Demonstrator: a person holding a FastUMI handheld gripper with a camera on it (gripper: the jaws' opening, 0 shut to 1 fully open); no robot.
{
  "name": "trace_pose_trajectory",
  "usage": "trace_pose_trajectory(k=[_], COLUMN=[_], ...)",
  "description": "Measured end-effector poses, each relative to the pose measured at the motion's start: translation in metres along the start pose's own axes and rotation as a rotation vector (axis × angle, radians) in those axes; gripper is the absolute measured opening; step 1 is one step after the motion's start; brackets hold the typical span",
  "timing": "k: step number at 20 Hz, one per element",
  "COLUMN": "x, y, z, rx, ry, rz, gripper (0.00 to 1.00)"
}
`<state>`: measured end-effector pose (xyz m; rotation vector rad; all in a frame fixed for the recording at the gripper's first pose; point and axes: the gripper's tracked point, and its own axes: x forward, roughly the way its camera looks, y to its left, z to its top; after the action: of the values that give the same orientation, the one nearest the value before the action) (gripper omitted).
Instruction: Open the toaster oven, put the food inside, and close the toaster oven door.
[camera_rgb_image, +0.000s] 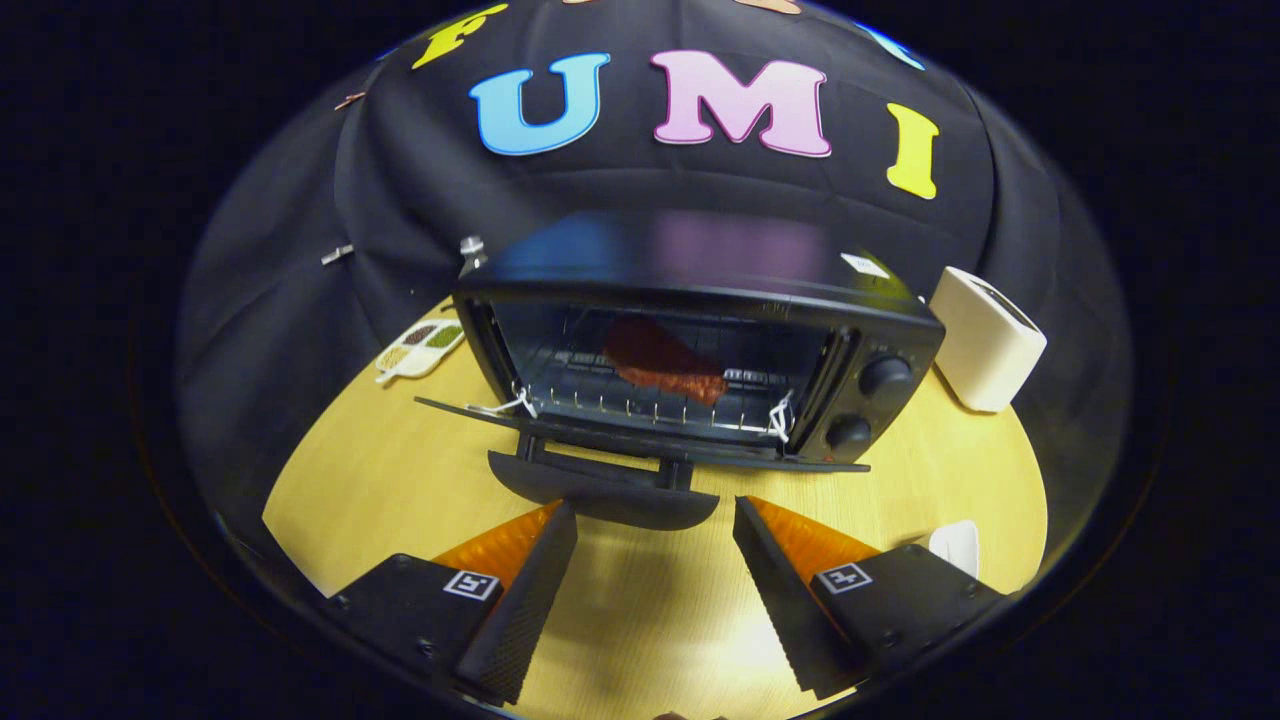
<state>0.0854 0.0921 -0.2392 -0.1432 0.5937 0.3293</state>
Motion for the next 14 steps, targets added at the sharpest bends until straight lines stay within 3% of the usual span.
trace_pose_trajectory(k=[6,14], x=[0.009,-0.07], y=[-0.014,-0.066], z=[0.05,0.12], rx=[0.028,0.02], ry=[-0.085,-0.333], rz=[-0.045,-0.108], gripper=[1.0,1.0])
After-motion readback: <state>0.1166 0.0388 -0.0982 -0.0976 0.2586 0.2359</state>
